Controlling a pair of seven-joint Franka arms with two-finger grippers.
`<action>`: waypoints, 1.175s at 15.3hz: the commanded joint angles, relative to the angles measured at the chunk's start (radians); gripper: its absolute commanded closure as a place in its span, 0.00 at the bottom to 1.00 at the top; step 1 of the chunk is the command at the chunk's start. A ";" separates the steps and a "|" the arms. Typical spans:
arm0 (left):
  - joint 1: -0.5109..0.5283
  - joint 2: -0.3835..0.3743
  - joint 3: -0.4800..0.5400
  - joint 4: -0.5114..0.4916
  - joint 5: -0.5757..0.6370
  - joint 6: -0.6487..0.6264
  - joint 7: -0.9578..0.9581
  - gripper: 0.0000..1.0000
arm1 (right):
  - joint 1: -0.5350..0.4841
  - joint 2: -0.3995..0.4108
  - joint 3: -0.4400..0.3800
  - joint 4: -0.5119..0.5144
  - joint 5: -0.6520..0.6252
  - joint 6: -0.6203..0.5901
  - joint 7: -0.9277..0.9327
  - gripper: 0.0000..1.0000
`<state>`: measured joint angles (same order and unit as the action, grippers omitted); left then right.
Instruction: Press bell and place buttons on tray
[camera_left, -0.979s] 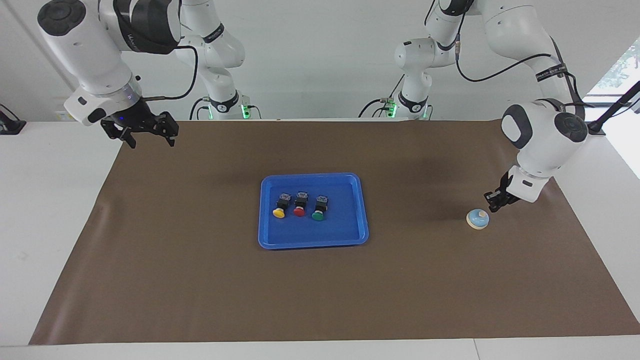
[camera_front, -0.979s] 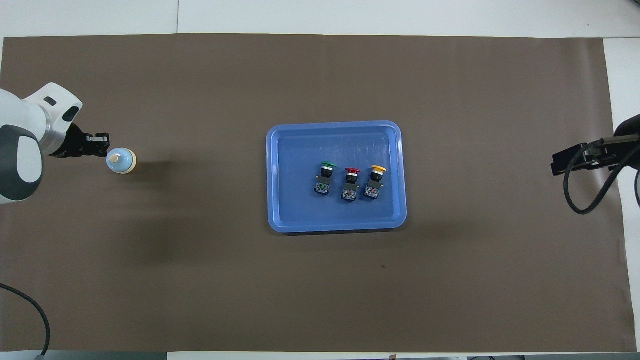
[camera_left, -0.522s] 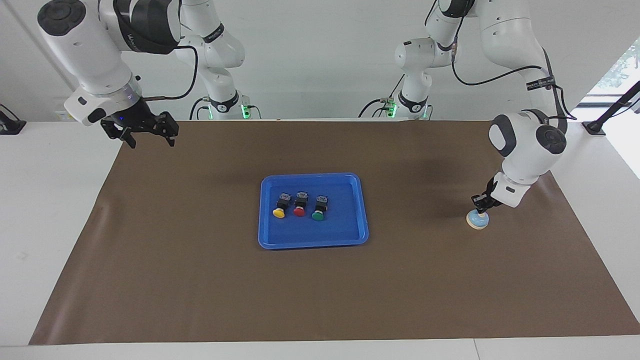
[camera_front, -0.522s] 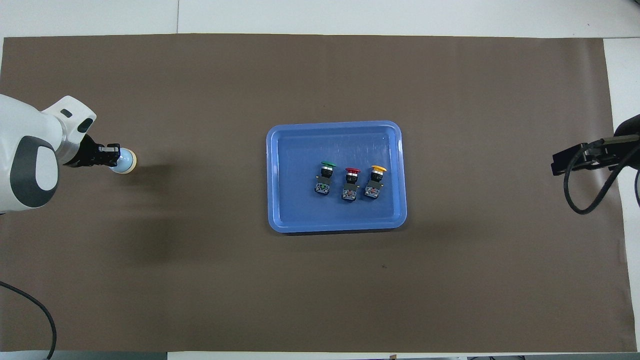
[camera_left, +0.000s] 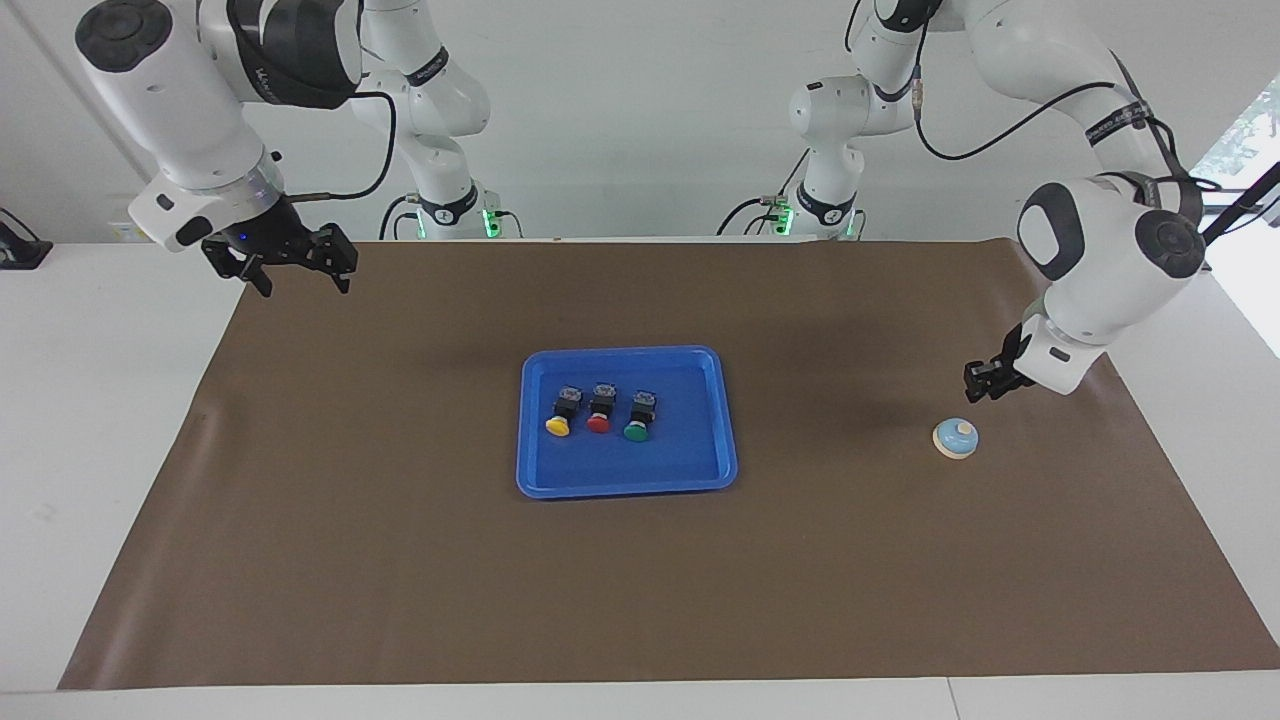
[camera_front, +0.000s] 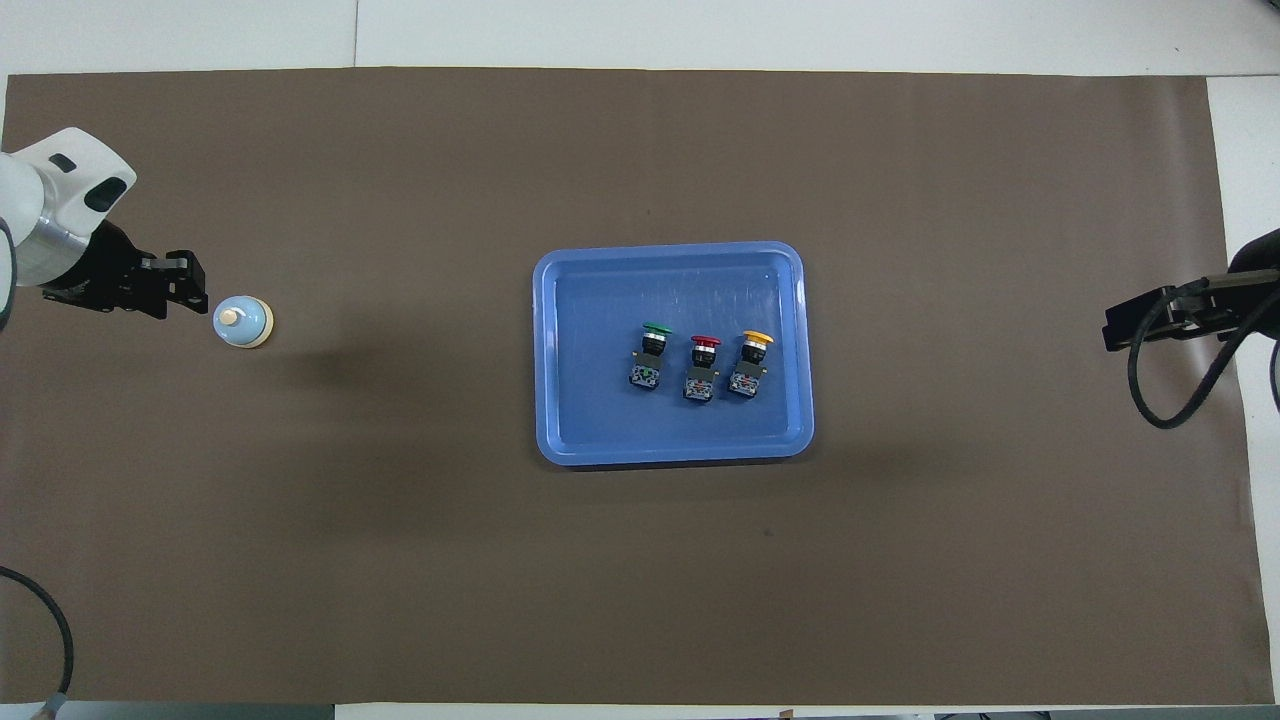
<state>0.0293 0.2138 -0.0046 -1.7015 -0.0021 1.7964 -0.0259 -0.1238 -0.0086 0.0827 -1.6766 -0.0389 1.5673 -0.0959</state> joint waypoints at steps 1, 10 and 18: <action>-0.009 -0.081 0.006 -0.009 -0.010 -0.058 -0.002 0.00 | -0.011 -0.022 0.008 -0.020 -0.010 -0.007 -0.008 0.00; -0.046 -0.214 0.003 -0.039 -0.012 -0.291 -0.002 0.00 | -0.011 -0.022 0.008 -0.020 -0.010 -0.007 -0.008 0.00; -0.049 -0.261 0.003 -0.061 -0.010 -0.278 0.007 0.00 | -0.011 -0.022 0.008 -0.020 -0.010 -0.007 -0.008 0.00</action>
<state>-0.0131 -0.0187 -0.0108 -1.7220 -0.0028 1.5018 -0.0262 -0.1238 -0.0086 0.0827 -1.6766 -0.0389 1.5673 -0.0959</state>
